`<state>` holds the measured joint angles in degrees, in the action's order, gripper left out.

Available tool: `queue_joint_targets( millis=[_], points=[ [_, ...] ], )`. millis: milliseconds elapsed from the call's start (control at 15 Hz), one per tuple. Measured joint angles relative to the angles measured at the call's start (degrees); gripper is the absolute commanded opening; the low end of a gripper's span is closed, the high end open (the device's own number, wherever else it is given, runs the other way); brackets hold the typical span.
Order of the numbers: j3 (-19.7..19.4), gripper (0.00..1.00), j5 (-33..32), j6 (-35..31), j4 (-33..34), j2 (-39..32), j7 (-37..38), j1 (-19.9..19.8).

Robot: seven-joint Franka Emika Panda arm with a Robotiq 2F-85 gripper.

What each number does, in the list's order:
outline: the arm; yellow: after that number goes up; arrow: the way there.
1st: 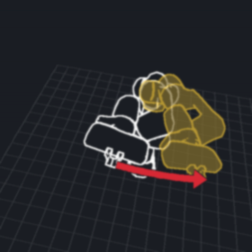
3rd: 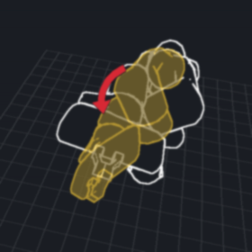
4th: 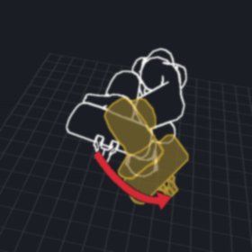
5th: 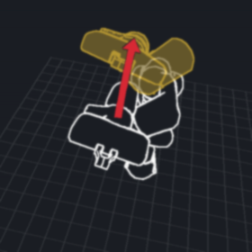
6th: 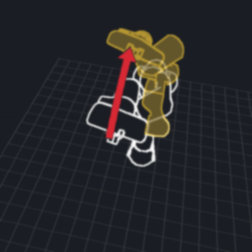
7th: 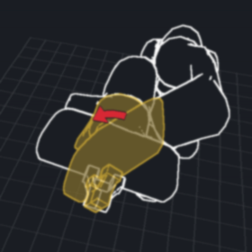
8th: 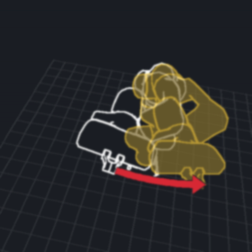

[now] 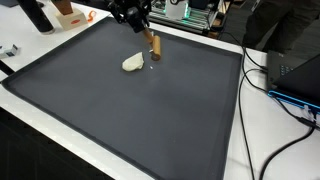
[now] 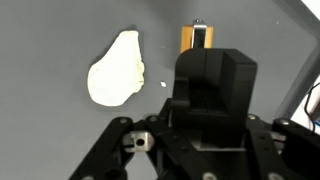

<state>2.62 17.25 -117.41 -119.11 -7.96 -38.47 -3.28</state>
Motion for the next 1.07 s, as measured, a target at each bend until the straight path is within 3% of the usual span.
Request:
queue_joint_targets(
  millis=[533, 1067],
  points=[
    [0.08, 0.24, -12.24, 2.46, 0.16, 5.16, -4.23, 2.26],
    [0.34, 0.24, -16.59, 2.48, 0.16, 8.52, -16.02, 4.36]
  ],
)
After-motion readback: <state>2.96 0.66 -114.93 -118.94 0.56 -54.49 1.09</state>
